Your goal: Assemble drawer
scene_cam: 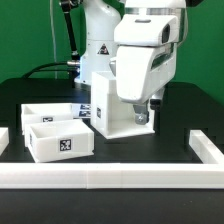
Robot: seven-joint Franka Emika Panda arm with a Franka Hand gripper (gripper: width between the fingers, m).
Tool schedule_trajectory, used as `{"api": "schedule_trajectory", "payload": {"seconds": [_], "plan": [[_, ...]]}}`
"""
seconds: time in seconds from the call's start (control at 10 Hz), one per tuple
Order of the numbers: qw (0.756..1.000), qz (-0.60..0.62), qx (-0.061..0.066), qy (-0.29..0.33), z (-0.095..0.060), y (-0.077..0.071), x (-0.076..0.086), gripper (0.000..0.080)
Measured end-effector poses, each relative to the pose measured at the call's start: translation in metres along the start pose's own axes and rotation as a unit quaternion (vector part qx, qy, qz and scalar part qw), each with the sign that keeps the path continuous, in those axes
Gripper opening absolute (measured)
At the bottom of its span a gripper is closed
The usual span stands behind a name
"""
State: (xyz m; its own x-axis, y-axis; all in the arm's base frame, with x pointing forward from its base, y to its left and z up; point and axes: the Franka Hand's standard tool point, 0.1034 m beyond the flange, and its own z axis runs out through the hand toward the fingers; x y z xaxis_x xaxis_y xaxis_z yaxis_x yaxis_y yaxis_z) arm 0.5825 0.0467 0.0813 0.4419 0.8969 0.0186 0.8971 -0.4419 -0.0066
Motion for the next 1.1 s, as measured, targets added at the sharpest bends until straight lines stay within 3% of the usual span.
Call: {"api": "schedule_trajectory", "payload": {"seconds": [0.1,0.5,0.6,0.8,1.1], "plan": [[1.000,-0.008,-0.006,0.004,0.000,0.002,0.001,0.0649],[1.000,0.007,-0.002,0.001,-0.001,0.000,0.000,0.0649],[0.999,0.050,0.005,-0.006,-0.010,-0.007,0.000,0.0649],[0.996,0.085,0.002,-0.010,-0.024,-0.025,-0.003,0.0649],[0.987,0.163,0.003,-0.010,-0.025,-0.029,-0.003,0.0649]]}}
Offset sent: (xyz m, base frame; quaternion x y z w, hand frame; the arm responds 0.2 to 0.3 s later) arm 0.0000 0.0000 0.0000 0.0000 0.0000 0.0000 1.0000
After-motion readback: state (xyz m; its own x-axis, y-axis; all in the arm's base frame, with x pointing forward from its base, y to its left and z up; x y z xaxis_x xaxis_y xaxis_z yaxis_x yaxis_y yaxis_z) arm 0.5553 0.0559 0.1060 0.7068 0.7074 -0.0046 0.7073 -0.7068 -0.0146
